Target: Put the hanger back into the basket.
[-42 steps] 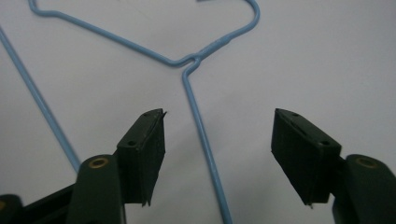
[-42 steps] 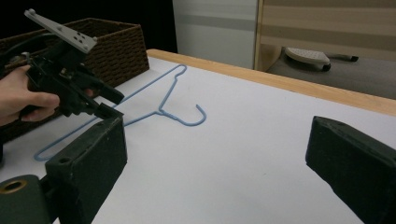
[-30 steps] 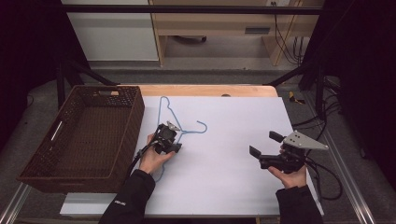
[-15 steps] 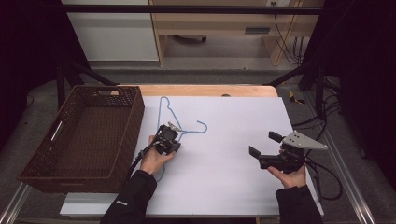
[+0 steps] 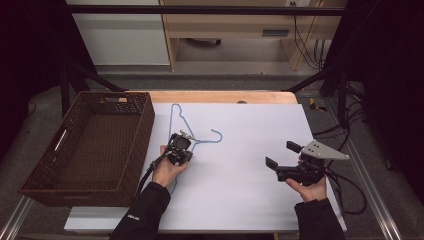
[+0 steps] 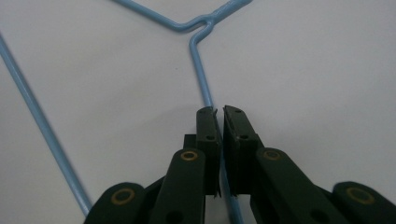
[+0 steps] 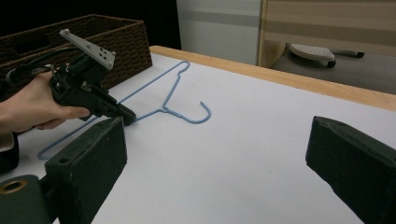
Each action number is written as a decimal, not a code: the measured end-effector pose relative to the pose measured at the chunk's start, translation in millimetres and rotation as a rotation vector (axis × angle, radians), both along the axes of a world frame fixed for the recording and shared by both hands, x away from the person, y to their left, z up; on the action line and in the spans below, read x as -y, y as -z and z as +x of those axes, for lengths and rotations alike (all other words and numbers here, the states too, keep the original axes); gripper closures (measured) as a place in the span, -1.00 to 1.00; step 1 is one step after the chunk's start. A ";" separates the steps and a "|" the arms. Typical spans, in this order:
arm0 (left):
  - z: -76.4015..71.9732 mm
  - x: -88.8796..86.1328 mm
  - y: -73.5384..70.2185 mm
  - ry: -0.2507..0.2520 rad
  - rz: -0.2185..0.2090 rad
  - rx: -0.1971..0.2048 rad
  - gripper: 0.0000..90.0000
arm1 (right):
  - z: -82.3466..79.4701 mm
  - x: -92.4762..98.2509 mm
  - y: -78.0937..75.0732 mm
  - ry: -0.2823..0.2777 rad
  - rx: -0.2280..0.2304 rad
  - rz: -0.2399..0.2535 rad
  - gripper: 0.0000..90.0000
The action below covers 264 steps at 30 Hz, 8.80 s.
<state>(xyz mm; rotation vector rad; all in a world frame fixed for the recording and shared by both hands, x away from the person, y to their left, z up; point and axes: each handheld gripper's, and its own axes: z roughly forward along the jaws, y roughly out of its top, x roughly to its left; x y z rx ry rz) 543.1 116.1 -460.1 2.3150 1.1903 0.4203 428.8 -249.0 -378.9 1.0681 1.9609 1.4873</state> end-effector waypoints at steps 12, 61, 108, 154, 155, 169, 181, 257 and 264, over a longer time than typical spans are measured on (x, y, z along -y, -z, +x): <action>-7.7 -4.0 -4.3 -0.026 -0.026 0.039 0.93 | 1.2 -2.4 1.5 -0.009 -0.007 -0.001 -0.87; 2.9 3.3 -2.5 0.004 0.032 -0.037 0.93 | 2.7 -6.8 3.3 -0.020 -0.014 -0.006 -0.87; -36.7 -42.6 -57.6 -0.017 -0.076 0.162 0.94 | 55.9 -120.0 27.0 -0.181 -0.104 -0.023 -0.66; -39.1 -46.0 -45.3 -0.003 -0.079 0.144 0.94 | 127.5 -200.4 49.5 -0.241 -0.157 0.003 0.78; -39.3 -44.7 -44.2 -0.008 -0.083 0.142 0.94 | 127.4 -200.5 49.4 -0.242 -0.158 0.007 0.78; -37.9 -43.5 -44.1 0.004 -0.074 0.152 0.75 | 127.7 -199.9 48.4 -0.256 -0.169 0.038 0.90; -29.2 -35.5 -32.9 0.017 -0.009 0.113 0.67 | 126.6 -200.1 48.2 -0.262 -0.170 0.036 0.90; -87.5 -113.9 -198.3 0.253 -0.251 0.231 0.94 | -5.9 3.3 20.7 -0.059 -0.087 -0.094 -0.83; -81.9 -142.8 -204.0 0.242 -0.269 0.231 0.94 | -6.6 3.5 20.7 -0.058 -0.083 -0.099 -0.85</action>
